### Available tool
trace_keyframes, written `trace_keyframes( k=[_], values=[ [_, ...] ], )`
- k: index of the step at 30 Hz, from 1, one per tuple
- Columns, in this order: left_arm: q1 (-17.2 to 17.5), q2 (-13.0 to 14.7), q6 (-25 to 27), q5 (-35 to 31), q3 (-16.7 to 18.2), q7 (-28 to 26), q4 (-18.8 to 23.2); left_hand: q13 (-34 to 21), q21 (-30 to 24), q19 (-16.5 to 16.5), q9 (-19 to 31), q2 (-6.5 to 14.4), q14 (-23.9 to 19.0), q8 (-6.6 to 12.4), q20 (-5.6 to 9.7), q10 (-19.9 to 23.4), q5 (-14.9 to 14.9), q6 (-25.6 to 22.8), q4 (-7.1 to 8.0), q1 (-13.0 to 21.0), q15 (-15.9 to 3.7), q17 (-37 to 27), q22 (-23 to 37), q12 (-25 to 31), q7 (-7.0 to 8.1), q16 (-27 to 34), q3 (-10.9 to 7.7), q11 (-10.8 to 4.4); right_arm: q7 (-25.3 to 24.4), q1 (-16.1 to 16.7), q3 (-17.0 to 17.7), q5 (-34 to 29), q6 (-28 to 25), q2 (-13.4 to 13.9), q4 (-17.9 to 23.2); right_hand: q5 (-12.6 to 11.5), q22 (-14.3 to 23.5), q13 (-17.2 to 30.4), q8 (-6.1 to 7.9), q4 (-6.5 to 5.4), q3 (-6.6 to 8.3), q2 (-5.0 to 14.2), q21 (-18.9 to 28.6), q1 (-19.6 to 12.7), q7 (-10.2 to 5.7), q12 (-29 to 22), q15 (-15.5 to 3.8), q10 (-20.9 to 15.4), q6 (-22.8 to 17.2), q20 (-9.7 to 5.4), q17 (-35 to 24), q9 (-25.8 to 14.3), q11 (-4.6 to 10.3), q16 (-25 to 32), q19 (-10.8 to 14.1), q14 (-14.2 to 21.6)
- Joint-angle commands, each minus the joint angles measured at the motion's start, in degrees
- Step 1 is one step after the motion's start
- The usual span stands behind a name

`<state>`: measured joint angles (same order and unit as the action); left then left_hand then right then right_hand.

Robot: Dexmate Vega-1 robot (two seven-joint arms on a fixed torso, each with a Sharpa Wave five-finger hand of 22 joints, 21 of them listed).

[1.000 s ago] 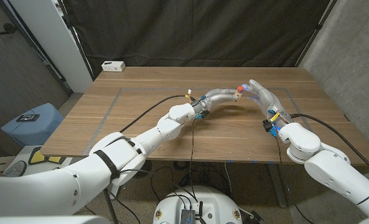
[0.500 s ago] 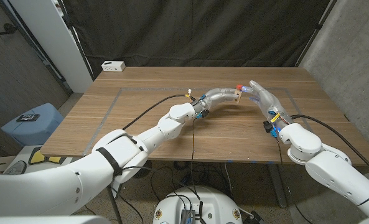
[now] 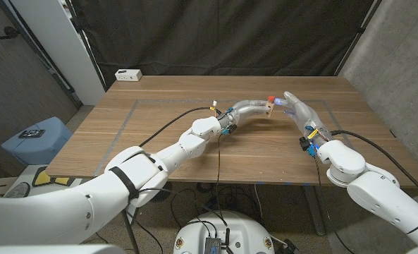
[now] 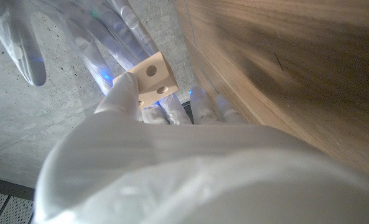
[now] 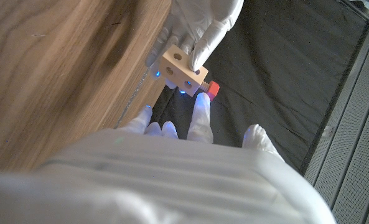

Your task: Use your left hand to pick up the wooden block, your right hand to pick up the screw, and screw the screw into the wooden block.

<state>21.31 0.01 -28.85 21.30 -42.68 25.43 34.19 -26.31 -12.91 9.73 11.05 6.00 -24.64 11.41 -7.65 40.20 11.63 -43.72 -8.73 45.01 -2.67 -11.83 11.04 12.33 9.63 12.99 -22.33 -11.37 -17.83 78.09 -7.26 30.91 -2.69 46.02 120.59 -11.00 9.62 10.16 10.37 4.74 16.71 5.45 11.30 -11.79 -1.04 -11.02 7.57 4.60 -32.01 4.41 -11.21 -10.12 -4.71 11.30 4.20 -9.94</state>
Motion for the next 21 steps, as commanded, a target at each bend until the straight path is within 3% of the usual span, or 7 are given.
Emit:
trace_keyframes(
  k=[1,21],
  values=[
    [1.01,1.08,1.12,-0.46,-0.29,-0.51,2.90,-0.15,-0.40,0.38,0.30,0.44,-0.37,0.30,-0.29,0.09,0.39,-1.37,-0.02,0.21,-1.57,-0.22,0.28,0.57,-0.85,0.14,-0.42,0.49,0.08,0.21,0.70,-0.17,0.97,-0.27,-0.70,0.21,0.11,0.14,-0.33,0.30,0.00,0.24,-0.22,0.19,0.06,0.19,-0.34,0.21,0.78,0.03,-0.02,-0.12,-0.22,0.34,0.32,-0.20],
    [1.86,1.97,2.36,-0.72,-0.81,-1.15,5.59,-0.13,-0.41,0.38,0.30,0.39,-0.33,0.30,-0.32,0.16,0.38,-1.41,-0.06,0.18,-1.54,-0.20,0.28,0.61,-0.77,0.17,-0.40,0.56,3.26,0.03,1.88,1.89,2.65,-0.11,-2.36,0.36,0.16,0.16,-0.94,0.19,-0.39,0.04,-0.88,1.36,-1.89,0.84,-0.02,3.02,6.58,0.83,-0.30,-0.05,0.02,-0.11,-2.01,-1.99]
  ],
)
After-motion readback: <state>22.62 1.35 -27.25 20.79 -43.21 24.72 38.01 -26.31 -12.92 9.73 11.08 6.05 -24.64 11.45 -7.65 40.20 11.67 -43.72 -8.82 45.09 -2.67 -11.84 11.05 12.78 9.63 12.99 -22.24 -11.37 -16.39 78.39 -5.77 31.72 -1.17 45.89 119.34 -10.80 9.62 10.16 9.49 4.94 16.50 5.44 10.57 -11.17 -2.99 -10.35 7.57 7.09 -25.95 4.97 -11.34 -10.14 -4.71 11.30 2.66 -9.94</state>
